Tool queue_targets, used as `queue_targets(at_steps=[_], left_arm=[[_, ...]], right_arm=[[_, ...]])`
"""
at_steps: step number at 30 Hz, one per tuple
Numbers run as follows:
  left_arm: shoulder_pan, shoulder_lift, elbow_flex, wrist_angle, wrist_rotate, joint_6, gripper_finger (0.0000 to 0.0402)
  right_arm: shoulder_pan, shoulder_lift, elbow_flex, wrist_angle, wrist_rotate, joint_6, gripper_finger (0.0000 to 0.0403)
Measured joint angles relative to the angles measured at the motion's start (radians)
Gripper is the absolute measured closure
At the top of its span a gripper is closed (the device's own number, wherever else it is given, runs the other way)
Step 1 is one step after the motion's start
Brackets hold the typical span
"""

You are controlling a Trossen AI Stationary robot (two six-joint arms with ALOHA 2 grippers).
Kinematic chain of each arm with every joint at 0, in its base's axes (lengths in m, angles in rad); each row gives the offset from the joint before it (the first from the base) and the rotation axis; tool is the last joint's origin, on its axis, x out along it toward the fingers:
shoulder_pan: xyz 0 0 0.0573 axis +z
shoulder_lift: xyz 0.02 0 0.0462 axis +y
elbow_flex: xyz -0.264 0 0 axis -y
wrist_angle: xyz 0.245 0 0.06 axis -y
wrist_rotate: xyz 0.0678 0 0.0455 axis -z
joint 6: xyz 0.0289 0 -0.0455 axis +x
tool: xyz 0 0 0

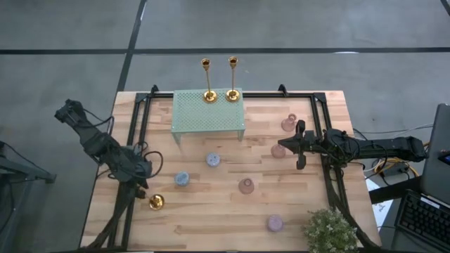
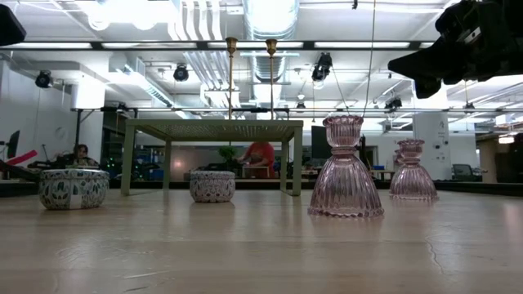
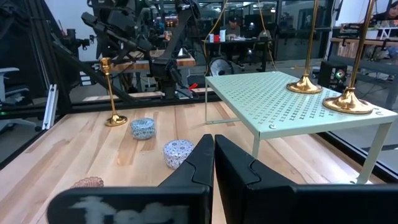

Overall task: Pick & Place candle stick holders
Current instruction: Put the gold candle holder on the shelf

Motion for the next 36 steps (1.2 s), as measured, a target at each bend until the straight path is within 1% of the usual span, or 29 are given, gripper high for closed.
queue_targets(at_steps=[11, 15, 21, 27, 30, 32, 34, 36], left_arm=[[0.0, 0.018, -0.001, -0.02, 0.001, -0.001, 0.0186], [0.0, 0.033, -0.001, -0.027, 0.001, -0.005, 0.0201], [0.0, 0.065, -0.001, -0.02, 0.005, -0.001, 0.0238], [0.0, 0.081, -0.001, -0.02, 0.017, 0.003, 0.0249], [0.0, 0.081, -0.001, -0.007, -0.008, 0.023, 0.0251], [0.005, 0.079, 0.003, 0.001, -0.044, 0.037, 0.0251], [0.013, 0.08, 0.017, -0.004, -0.094, 0.043, 0.0252], [0.023, 0.083, 0.041, -0.013, -0.148, 0.087, 0.0252]], right_arm=[[0.0, 0.0, 0.0, 0.0, 0.0, 0.001, 0.0394], [0.0, 0.0, 0.0, 0.0, 0.0, 0.0, 0.0394], [0.0, 0.0, 0.0, 0.0, 0.0, 0.001, 0.0394], [0.0, 0.0, 0.0, 0.0, 0.0, 0.0, 0.0394], [0.0, 0.0, 0.0, 0.0, 0.0, 0.001, 0.0394], [0.0, 0.0, 0.0, 0.0, 0.0, 0.0, 0.0394], [0.0, 0.0, 0.0, 0.0, 0.0, 0.001, 0.0394], [0.0, 0.0, 0.0, 0.0, 0.0, 0.0, 0.0394]])
